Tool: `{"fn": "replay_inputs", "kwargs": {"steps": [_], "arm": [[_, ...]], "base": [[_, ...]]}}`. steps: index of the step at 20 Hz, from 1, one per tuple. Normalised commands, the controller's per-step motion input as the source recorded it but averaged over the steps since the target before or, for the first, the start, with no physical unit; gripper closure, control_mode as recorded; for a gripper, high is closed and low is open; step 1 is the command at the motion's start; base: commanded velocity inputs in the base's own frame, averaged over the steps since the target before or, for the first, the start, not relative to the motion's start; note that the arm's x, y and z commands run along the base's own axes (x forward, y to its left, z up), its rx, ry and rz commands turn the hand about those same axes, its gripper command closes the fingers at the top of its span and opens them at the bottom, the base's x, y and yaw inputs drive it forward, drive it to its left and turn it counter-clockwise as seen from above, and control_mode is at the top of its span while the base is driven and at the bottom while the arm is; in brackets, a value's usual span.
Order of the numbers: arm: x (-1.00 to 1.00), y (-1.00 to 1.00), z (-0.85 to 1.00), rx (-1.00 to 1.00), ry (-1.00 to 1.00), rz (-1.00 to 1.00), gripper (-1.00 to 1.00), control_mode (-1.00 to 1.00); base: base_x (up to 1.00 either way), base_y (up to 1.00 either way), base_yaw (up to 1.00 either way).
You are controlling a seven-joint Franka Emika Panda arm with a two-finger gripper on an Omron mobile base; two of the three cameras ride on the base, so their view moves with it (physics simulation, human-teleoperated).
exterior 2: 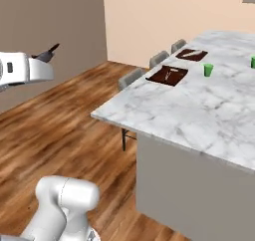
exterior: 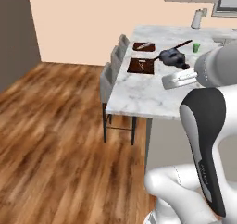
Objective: Gather the lemon wedge and carrot from the fridge and place them on a tray on the dining counter. Then gather the steak and fish from the fridge and place them on the other tray.
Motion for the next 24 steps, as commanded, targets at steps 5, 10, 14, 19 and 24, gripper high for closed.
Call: {"fn": "replay_inputs", "kwargs": {"steps": [5, 10, 14, 19, 24], "arm": [[0.0, 0.0, 0.0, 0.0, 0.0, 0.0, 1.0, 1.0], [0.0, 0.0, 0.0, 0.0, 0.0, 0.0, 1.0, 1.0], [0.0, 0.0, 0.0, 0.0, 0.0, 0.0, 1.0, 1.0], [0.0, 0.0, 0.0, 0.0, 0.0, 0.0, 1.0, 1.0], [0.0, 0.0, 0.0, 0.0, 0.0, 0.0, 1.0, 1.0]], "base": [[0.99, 1.0, -0.56], [0.91, 1.0, -0.46], [0.72, 1.0, -0.46], [0.63, 1.0, -0.45], [0.95, 0.76, -0.25]]}}
